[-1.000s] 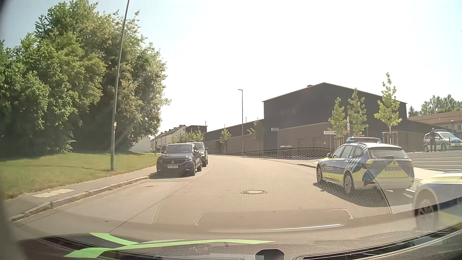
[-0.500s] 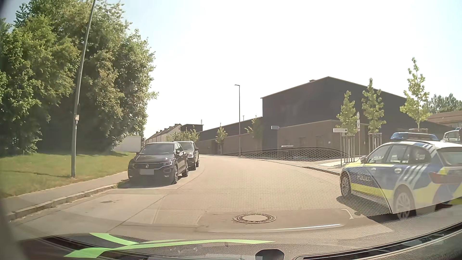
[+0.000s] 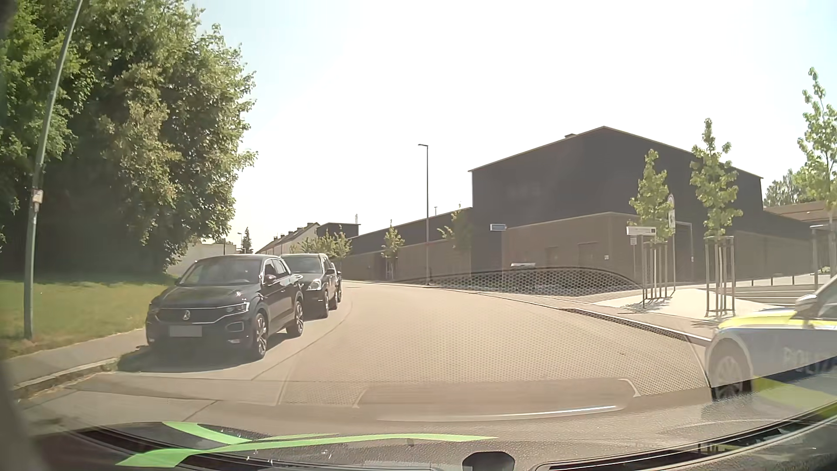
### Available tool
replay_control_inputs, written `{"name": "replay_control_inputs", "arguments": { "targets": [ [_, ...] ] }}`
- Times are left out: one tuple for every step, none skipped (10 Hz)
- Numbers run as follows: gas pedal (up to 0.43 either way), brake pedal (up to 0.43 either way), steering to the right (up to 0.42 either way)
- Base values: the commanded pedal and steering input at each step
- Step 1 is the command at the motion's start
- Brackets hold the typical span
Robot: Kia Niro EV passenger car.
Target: Follow the waypoints while adhering to traffic rules and regulations
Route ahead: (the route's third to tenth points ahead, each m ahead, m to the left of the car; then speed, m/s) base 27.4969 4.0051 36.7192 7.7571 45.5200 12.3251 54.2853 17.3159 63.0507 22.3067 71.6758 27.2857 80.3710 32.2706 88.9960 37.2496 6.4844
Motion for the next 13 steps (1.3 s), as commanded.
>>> {"name": "replay_control_inputs", "arguments": {
  "targets": [
    [0.130,0.000,0.012],
    [0.130,0.000,0.011],
    [0.130,0.000,0.011],
    [0.130,0.000,0.011],
    [0.130,0.000,0.011],
    [0.130,0.000,0.009],
    [0.130,0.000,0.006],
    [0.138,0.000,0.006],
    [0.138,0.000,0.005],
    [0.138,0.000,0.003],
    [0.138,0.000,0.003],
    [0.138,0.000,0.002],
    [0.138,0.000,0.001]
  ]
}}
